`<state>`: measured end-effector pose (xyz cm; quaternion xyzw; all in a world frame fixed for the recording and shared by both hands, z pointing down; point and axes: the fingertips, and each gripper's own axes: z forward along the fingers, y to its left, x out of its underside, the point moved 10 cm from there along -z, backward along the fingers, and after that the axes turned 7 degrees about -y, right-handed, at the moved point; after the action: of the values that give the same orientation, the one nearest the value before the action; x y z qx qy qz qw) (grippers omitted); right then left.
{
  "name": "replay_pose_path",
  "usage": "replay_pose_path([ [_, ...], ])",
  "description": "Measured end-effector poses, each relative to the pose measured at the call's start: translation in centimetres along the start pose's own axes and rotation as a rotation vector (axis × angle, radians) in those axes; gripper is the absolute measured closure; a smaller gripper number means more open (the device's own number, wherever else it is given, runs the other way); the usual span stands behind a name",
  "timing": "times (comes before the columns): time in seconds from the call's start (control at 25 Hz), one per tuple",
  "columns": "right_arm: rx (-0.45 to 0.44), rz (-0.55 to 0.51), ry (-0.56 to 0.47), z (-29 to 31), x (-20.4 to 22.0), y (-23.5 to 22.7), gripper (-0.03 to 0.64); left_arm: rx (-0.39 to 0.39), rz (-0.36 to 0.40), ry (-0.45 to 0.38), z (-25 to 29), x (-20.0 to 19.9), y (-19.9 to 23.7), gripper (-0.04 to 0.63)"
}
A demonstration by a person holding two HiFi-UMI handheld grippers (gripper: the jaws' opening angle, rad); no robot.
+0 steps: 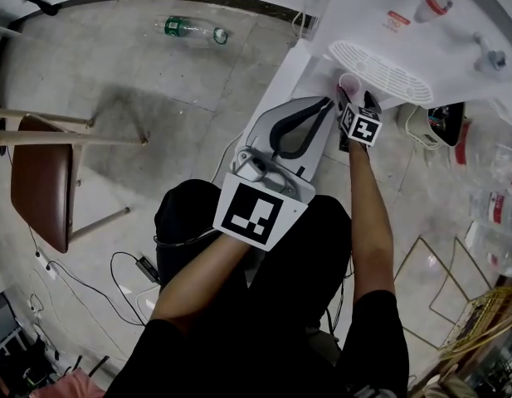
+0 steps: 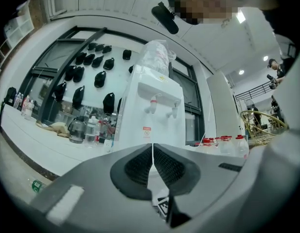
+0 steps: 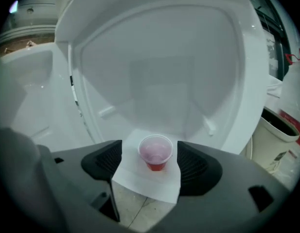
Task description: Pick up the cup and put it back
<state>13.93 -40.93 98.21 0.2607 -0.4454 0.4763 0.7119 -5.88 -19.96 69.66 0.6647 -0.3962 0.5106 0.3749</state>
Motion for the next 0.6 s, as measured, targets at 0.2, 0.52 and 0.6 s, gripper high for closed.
replay_pose_path([
  [0.2, 0.039, -0.007, 0.066, 2.4, 0.3, -0.3, 0.284, 0.004, -0.007, 0.001, 0.2, -0.1, 0.4, 0.583],
  [0.52, 0.076, -0.019, 0.11, 4.6, 1.1, -0.7, 0.281, -0.011, -0.018, 0.006, -0.3, -0.5, 1.1, 0.583],
  [0.6, 0.081, -0.041, 0.111, 4.9, 1.1, -0.6, 0.281, -0.006, -0.016, -0.001, -0.4, -0.7, 1.0, 0.583],
])
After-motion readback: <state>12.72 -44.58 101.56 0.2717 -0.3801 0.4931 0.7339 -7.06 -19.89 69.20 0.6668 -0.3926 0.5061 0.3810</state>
